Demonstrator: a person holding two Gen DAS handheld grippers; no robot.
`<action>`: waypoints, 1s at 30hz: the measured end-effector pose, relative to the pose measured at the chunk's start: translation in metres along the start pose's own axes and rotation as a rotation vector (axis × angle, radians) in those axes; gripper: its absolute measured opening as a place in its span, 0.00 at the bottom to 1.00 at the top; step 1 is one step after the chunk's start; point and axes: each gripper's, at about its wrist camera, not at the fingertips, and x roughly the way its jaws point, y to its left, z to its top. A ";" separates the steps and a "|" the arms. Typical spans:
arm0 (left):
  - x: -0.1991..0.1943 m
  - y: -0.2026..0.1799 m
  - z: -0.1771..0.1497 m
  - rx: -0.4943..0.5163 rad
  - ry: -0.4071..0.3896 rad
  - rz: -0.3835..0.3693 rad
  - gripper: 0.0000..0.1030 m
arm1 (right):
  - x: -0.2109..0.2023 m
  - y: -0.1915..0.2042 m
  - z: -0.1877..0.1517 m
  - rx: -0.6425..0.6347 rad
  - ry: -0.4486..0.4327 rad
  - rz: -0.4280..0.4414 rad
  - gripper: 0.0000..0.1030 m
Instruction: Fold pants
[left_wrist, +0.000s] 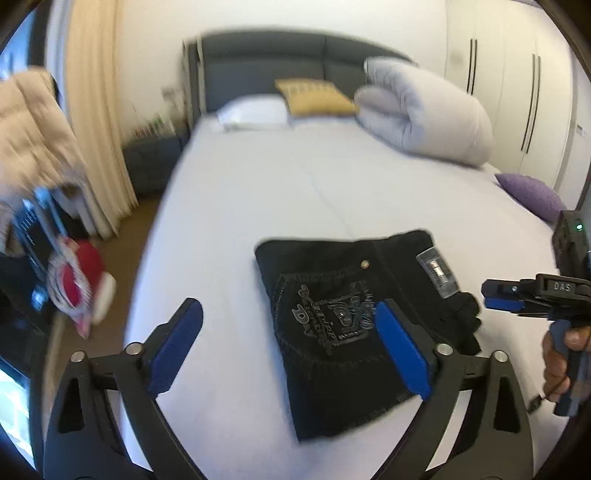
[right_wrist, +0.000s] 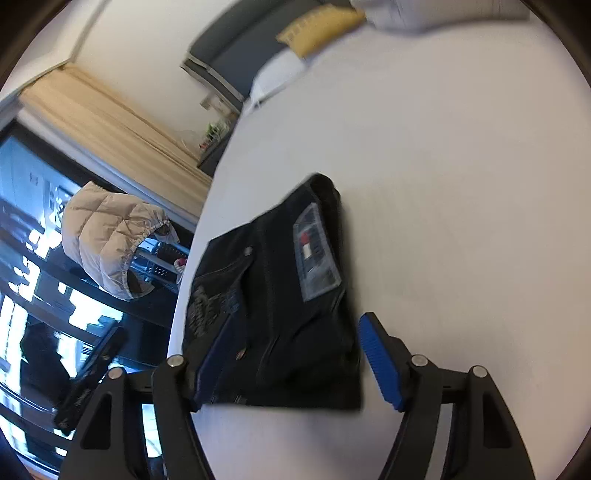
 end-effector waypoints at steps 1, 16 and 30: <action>-0.015 -0.004 -0.001 0.010 -0.023 0.031 0.93 | -0.011 0.009 -0.006 -0.030 -0.025 -0.032 0.74; -0.286 -0.049 -0.016 -0.013 -0.419 0.185 1.00 | -0.228 0.134 -0.076 -0.347 -0.674 -0.278 1.00; -0.372 -0.070 -0.025 -0.016 -0.263 0.195 1.00 | -0.282 0.190 -0.098 -0.385 -0.596 -0.296 1.00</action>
